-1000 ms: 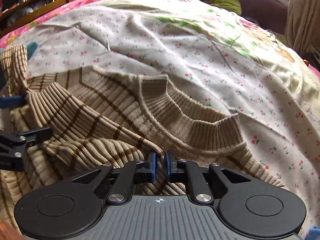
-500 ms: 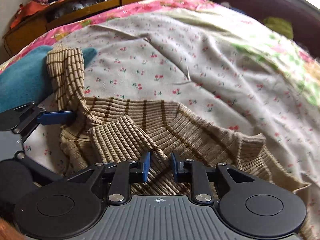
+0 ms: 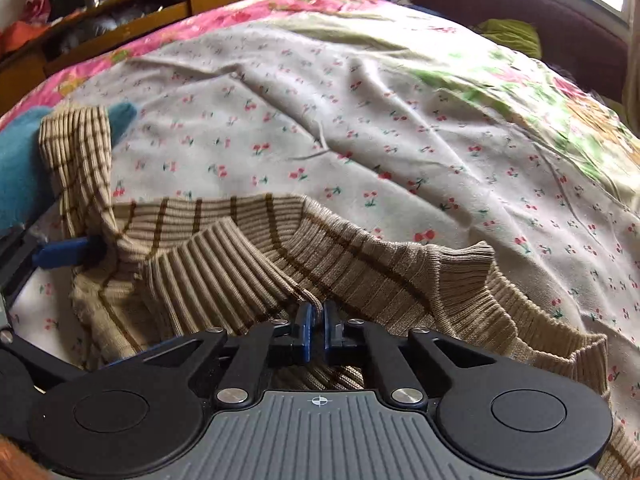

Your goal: Fold small clothes

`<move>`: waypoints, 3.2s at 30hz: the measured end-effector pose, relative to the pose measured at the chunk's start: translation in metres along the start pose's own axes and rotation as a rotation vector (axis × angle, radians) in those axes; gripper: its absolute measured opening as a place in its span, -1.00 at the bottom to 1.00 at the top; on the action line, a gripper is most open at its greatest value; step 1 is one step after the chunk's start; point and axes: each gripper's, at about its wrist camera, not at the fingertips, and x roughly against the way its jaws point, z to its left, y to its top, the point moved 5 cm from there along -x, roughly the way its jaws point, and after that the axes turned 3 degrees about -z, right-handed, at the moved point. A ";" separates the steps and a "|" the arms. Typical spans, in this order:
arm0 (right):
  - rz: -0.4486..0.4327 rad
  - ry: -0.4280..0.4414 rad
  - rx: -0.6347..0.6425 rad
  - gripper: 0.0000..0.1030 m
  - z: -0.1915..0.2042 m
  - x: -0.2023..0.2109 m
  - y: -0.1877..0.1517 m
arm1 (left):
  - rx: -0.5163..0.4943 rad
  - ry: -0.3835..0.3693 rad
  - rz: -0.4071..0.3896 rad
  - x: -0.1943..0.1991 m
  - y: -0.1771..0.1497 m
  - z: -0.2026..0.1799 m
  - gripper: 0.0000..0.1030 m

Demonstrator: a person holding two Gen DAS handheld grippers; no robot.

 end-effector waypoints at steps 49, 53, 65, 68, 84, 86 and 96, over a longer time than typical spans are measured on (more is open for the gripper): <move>-0.127 -0.296 -0.661 -0.55 -0.175 0.154 -0.169 | -0.195 -0.008 -0.051 0.013 -0.004 -0.062 1.00; -0.108 -0.243 -0.685 -0.23 -0.164 0.141 -0.169 | -0.173 -0.016 -0.044 0.013 -0.004 -0.058 1.00; -0.113 -0.298 -0.739 -0.86 -0.182 0.138 -0.174 | -0.176 -0.044 -0.063 0.008 0.003 -0.068 1.00; -0.094 -0.282 -0.753 -0.86 -0.186 0.133 -0.178 | -0.196 -0.039 -0.066 0.005 0.003 -0.072 1.00; -0.105 -0.168 -0.366 -0.66 -0.089 0.122 -0.120 | -0.154 0.099 0.023 0.012 -0.007 -0.024 1.00; -0.008 -0.121 -0.311 -0.67 -0.071 0.098 -0.124 | -0.092 0.098 0.046 0.013 -0.007 -0.010 1.00; -0.134 -0.003 -0.104 -0.65 0.000 0.094 -0.065 | 0.111 0.125 -0.004 0.046 0.000 0.040 1.00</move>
